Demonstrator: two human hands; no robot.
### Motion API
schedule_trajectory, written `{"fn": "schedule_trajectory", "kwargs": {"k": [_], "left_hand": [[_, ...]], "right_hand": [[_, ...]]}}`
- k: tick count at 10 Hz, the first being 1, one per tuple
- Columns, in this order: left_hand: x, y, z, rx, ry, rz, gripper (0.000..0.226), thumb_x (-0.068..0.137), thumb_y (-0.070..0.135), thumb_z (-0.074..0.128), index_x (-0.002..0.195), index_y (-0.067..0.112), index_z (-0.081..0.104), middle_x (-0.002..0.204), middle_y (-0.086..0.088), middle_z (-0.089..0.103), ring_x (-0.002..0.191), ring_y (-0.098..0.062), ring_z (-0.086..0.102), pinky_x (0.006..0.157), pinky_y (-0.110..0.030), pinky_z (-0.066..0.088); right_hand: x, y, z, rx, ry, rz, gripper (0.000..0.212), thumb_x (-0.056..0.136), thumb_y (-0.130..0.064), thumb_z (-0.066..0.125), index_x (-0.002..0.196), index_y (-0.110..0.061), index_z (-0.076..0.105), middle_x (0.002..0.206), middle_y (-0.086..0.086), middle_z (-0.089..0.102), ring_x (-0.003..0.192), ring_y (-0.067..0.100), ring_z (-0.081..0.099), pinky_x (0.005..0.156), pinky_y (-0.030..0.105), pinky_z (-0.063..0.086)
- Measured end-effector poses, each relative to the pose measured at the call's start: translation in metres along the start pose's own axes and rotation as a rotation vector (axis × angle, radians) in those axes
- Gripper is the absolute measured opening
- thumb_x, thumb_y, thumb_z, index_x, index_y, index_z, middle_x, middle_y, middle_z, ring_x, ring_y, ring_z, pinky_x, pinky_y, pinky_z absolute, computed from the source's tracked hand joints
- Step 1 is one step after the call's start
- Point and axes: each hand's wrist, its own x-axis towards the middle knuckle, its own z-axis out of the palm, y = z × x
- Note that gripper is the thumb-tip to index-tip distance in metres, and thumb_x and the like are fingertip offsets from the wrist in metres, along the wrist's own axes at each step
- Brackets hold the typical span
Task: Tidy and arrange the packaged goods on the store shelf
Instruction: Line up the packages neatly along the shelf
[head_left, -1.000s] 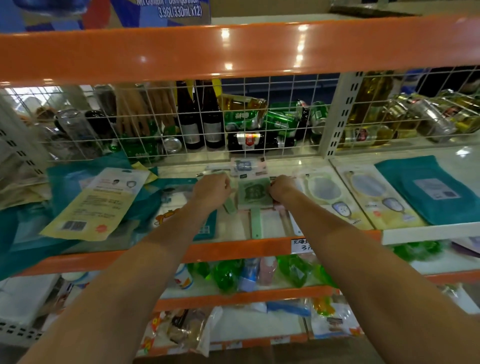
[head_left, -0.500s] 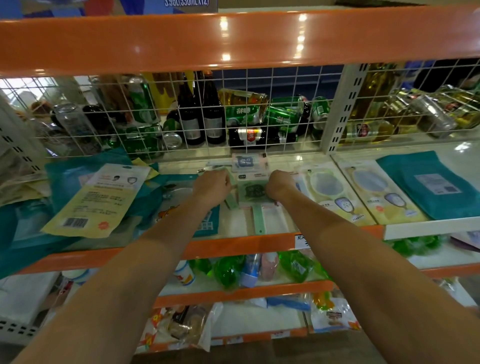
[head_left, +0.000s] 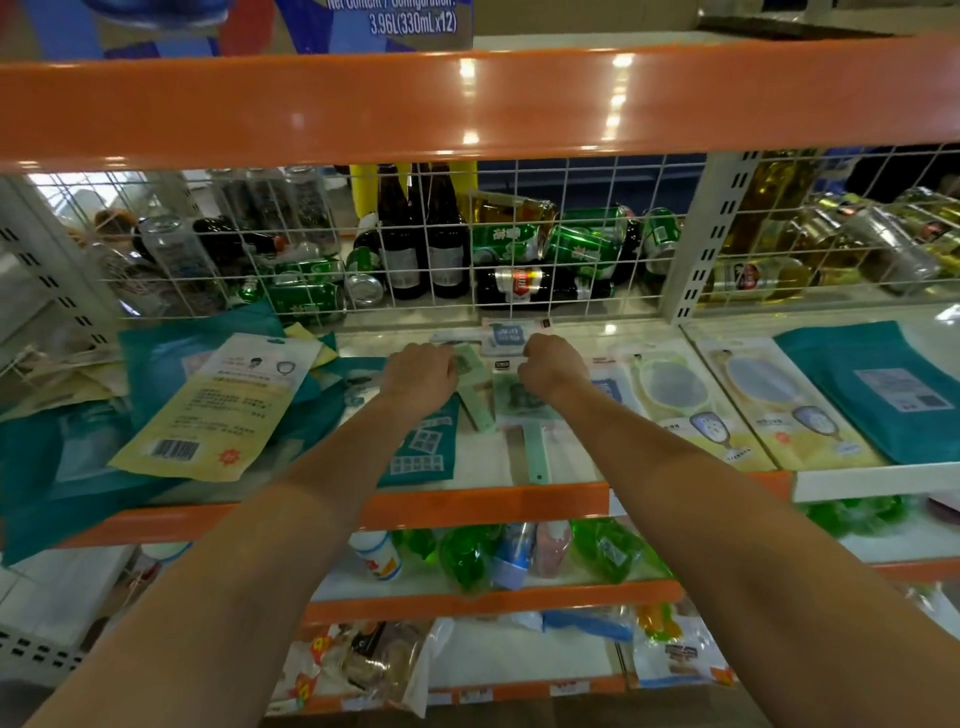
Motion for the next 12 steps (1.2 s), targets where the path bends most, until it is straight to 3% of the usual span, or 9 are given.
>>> {"fn": "schedule_trajectory", "kwargs": {"k": [1,3,5,7,8,9,11,12], "left_hand": [[-0.003,-0.013,0.001,0.036,-0.006,-0.019,0.031,0.098,0.026,0.039,0.115,0.01,0.059,0.112,-0.011,0.062,0.105,-0.029,0.055,0.082,-0.037,0.044],[-0.012,-0.042,0.001,0.08,0.034,-0.075,0.031,0.099,0.026,0.037,0.113,0.009,0.058,0.113,-0.012,0.062,0.105,-0.03,0.056,0.077,-0.037,0.043],[-0.027,-0.068,0.001,0.086,0.058,-0.126,0.028,0.096,0.023,0.039,0.109,0.01,0.061,0.11,-0.011,0.063,0.102,-0.03,0.058,0.075,-0.036,0.045],[-0.038,-0.069,0.003,0.104,0.016,-0.108,0.026,0.096,0.022,0.041,0.109,0.013,0.061,0.11,-0.008,0.063,0.103,-0.026,0.056,0.08,-0.035,0.043],[-0.041,-0.067,0.004,0.11,-0.003,-0.105,0.028,0.097,0.022,0.04,0.114,0.012,0.061,0.114,-0.01,0.062,0.108,-0.027,0.054,0.084,-0.038,0.045],[-0.047,-0.064,0.005,0.111,-0.01,-0.1,0.031,0.097,0.021,0.039,0.119,0.011,0.059,0.12,-0.011,0.06,0.113,-0.028,0.052,0.088,-0.038,0.043],[-0.063,-0.066,0.005,0.121,-0.005,-0.101,0.026,0.098,0.021,0.043,0.119,0.013,0.057,0.124,-0.009,0.058,0.115,-0.027,0.051,0.088,-0.036,0.041],[-0.07,-0.07,0.004,0.102,0.0,-0.109,0.027,0.098,0.021,0.042,0.118,0.013,0.058,0.125,-0.01,0.058,0.115,-0.027,0.052,0.089,-0.036,0.042]], "right_hand": [[-0.002,-0.017,0.013,-0.029,-0.016,-0.032,0.029,0.094,-0.009,0.045,0.12,-0.004,0.057,0.12,0.015,0.061,0.11,0.029,0.059,0.081,0.029,0.046],[-0.012,-0.054,0.043,-0.068,-0.049,-0.111,0.023,0.092,-0.012,0.049,0.112,-0.008,0.06,0.115,0.012,0.063,0.105,0.028,0.061,0.083,0.036,0.051],[-0.023,-0.068,0.062,-0.042,-0.133,-0.101,0.023,0.092,-0.012,0.052,0.113,-0.003,0.059,0.112,0.014,0.062,0.102,0.028,0.061,0.067,0.029,0.043],[-0.034,-0.075,0.072,-0.015,-0.155,-0.002,0.028,0.093,-0.014,0.049,0.118,-0.003,0.055,0.121,0.017,0.058,0.108,0.028,0.059,0.085,0.033,0.05],[-0.039,-0.079,0.076,0.139,-0.159,0.12,0.031,0.092,-0.013,0.052,0.121,-0.001,0.053,0.126,0.016,0.052,0.102,0.025,0.057,0.079,0.029,0.048],[-0.039,-0.084,0.083,0.419,-0.173,0.248,0.032,0.089,-0.012,0.057,0.119,0.0,0.055,0.117,0.015,0.057,0.091,0.023,0.056,0.07,0.027,0.045],[-0.051,-0.091,0.082,0.922,-0.214,0.412,0.038,0.093,-0.013,0.049,0.129,-0.002,0.051,0.095,0.005,0.053,0.091,0.019,0.051,0.08,0.029,0.048],[-0.056,-0.1,0.081,1.037,-0.222,0.492,0.014,0.096,-0.017,0.049,0.102,-0.008,0.057,0.108,0.013,0.06,0.081,0.018,0.057,0.072,0.026,0.05]]}}
